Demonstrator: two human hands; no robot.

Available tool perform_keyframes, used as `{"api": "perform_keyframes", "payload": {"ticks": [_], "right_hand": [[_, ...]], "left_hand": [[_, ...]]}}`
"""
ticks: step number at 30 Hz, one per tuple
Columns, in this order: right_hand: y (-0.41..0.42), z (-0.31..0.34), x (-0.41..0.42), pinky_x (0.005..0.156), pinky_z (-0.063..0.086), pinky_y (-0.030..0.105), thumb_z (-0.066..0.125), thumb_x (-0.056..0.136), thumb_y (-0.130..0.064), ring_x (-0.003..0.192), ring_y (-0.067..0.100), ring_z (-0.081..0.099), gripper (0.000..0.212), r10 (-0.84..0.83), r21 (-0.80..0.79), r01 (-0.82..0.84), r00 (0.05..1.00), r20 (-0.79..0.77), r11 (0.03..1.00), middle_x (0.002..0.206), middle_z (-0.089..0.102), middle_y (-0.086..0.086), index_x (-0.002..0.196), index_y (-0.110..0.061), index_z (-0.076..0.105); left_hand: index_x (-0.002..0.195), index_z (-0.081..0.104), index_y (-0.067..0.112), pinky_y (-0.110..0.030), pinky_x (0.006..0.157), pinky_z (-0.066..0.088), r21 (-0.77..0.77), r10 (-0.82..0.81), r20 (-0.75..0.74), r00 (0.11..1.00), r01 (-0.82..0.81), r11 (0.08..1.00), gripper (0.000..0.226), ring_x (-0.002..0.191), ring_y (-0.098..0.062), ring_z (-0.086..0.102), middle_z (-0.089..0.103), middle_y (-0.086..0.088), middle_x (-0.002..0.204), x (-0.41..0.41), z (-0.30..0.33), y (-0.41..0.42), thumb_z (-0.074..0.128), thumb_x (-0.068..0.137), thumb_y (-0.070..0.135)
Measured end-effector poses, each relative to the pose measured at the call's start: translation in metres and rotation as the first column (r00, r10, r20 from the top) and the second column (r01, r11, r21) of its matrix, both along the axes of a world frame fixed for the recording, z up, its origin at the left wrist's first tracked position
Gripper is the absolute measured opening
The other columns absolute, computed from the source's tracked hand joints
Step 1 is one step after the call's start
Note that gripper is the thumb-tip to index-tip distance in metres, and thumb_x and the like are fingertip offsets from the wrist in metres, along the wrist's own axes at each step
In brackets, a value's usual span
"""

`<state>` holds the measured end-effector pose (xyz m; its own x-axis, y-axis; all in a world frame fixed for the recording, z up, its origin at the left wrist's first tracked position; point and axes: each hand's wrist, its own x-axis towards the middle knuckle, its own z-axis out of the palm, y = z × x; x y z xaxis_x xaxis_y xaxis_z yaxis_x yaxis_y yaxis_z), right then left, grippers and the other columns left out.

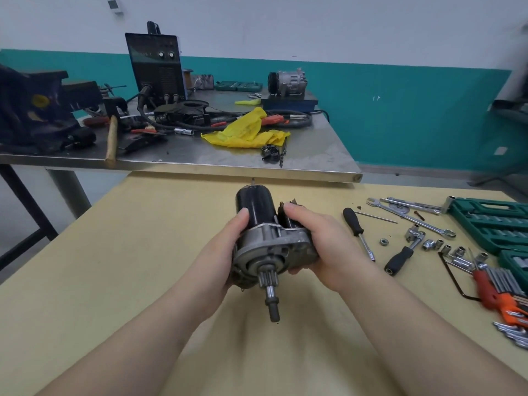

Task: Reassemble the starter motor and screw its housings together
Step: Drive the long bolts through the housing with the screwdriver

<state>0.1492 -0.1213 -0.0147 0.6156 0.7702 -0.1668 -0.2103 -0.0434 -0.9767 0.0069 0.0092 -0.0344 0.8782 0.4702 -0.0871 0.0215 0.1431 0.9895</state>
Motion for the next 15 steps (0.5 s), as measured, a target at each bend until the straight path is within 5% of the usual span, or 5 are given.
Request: {"api": "perform_keyframes", "payload": {"ticks": [4, 7, 11, 13, 15], "right_hand": [[-0.002, -0.007, 0.004, 0.047, 0.045, 0.029, 0.067, 0.096, -0.052, 0.065, 0.026, 0.066, 0.032, -0.019, 0.057, 0.029, 0.985, -0.169, 0.998, 0.084, 0.070, 0.010, 0.091, -0.021, 0.074], [-0.002, -0.014, 0.007, 0.045, 0.044, 0.028, 0.066, 0.098, -0.049, 0.063, 0.025, 0.067, 0.030, -0.096, 0.095, 0.128, 0.955, -0.282, 0.987, 0.086, 0.070, 0.011, 0.104, -0.019, 0.070], [-0.005, -0.019, 0.018, 0.045, 0.045, 0.028, 0.064, 0.099, -0.048, 0.064, 0.024, 0.067, 0.031, -0.171, 0.131, 0.228, 0.923, -0.345, 0.965, 0.088, 0.072, 0.010, 0.111, -0.020, 0.070], [-0.008, -0.022, 0.025, 0.047, 0.047, 0.028, 0.065, 0.098, -0.049, 0.064, 0.022, 0.069, 0.030, -0.198, 0.120, 0.258, 0.908, -0.369, 0.959, 0.089, 0.073, 0.009, 0.107, -0.021, 0.073], [-0.010, -0.024, 0.030, 0.047, 0.049, 0.028, 0.066, 0.097, -0.049, 0.064, 0.021, 0.070, 0.029, -0.221, 0.101, 0.282, 0.892, -0.394, 0.954, 0.090, 0.074, 0.007, 0.103, -0.022, 0.075]], "left_hand": [[0.131, 0.075, 0.030, -0.049, 0.099, 0.056, -0.016, -0.049, 0.050, 0.998, 0.050, 0.999, 0.073, 0.121, -0.029, 0.073, 0.077, -0.013, 0.128, 0.002, -0.010, 0.009, 0.040, 0.095, 0.083], [0.113, 0.078, 0.026, -0.045, 0.094, 0.061, 0.190, 0.032, 0.072, 0.997, -0.046, 0.981, 0.072, 0.104, -0.026, 0.076, 0.080, -0.006, 0.109, 0.005, -0.024, 0.010, 0.037, 0.092, 0.081], [0.081, 0.066, 0.013, -0.030, 0.064, 0.052, 0.532, 0.151, 0.048, 0.987, -0.153, 0.833, 0.062, 0.075, -0.030, 0.064, 0.070, -0.008, 0.081, 0.000, -0.037, 0.009, 0.041, 0.098, 0.068], [0.082, 0.067, 0.019, -0.036, 0.069, 0.055, 0.666, 0.139, -0.076, 0.987, -0.054, 0.744, 0.047, 0.073, -0.019, 0.065, 0.069, 0.000, 0.081, 0.001, -0.039, 0.015, 0.050, 0.099, 0.060], [0.091, 0.069, 0.031, -0.035, 0.080, 0.055, 0.833, 0.183, -0.228, 0.956, 0.095, 0.545, 0.023, 0.083, -0.008, 0.064, 0.066, 0.010, 0.088, 0.001, -0.041, 0.021, 0.063, 0.094, 0.053]]}}
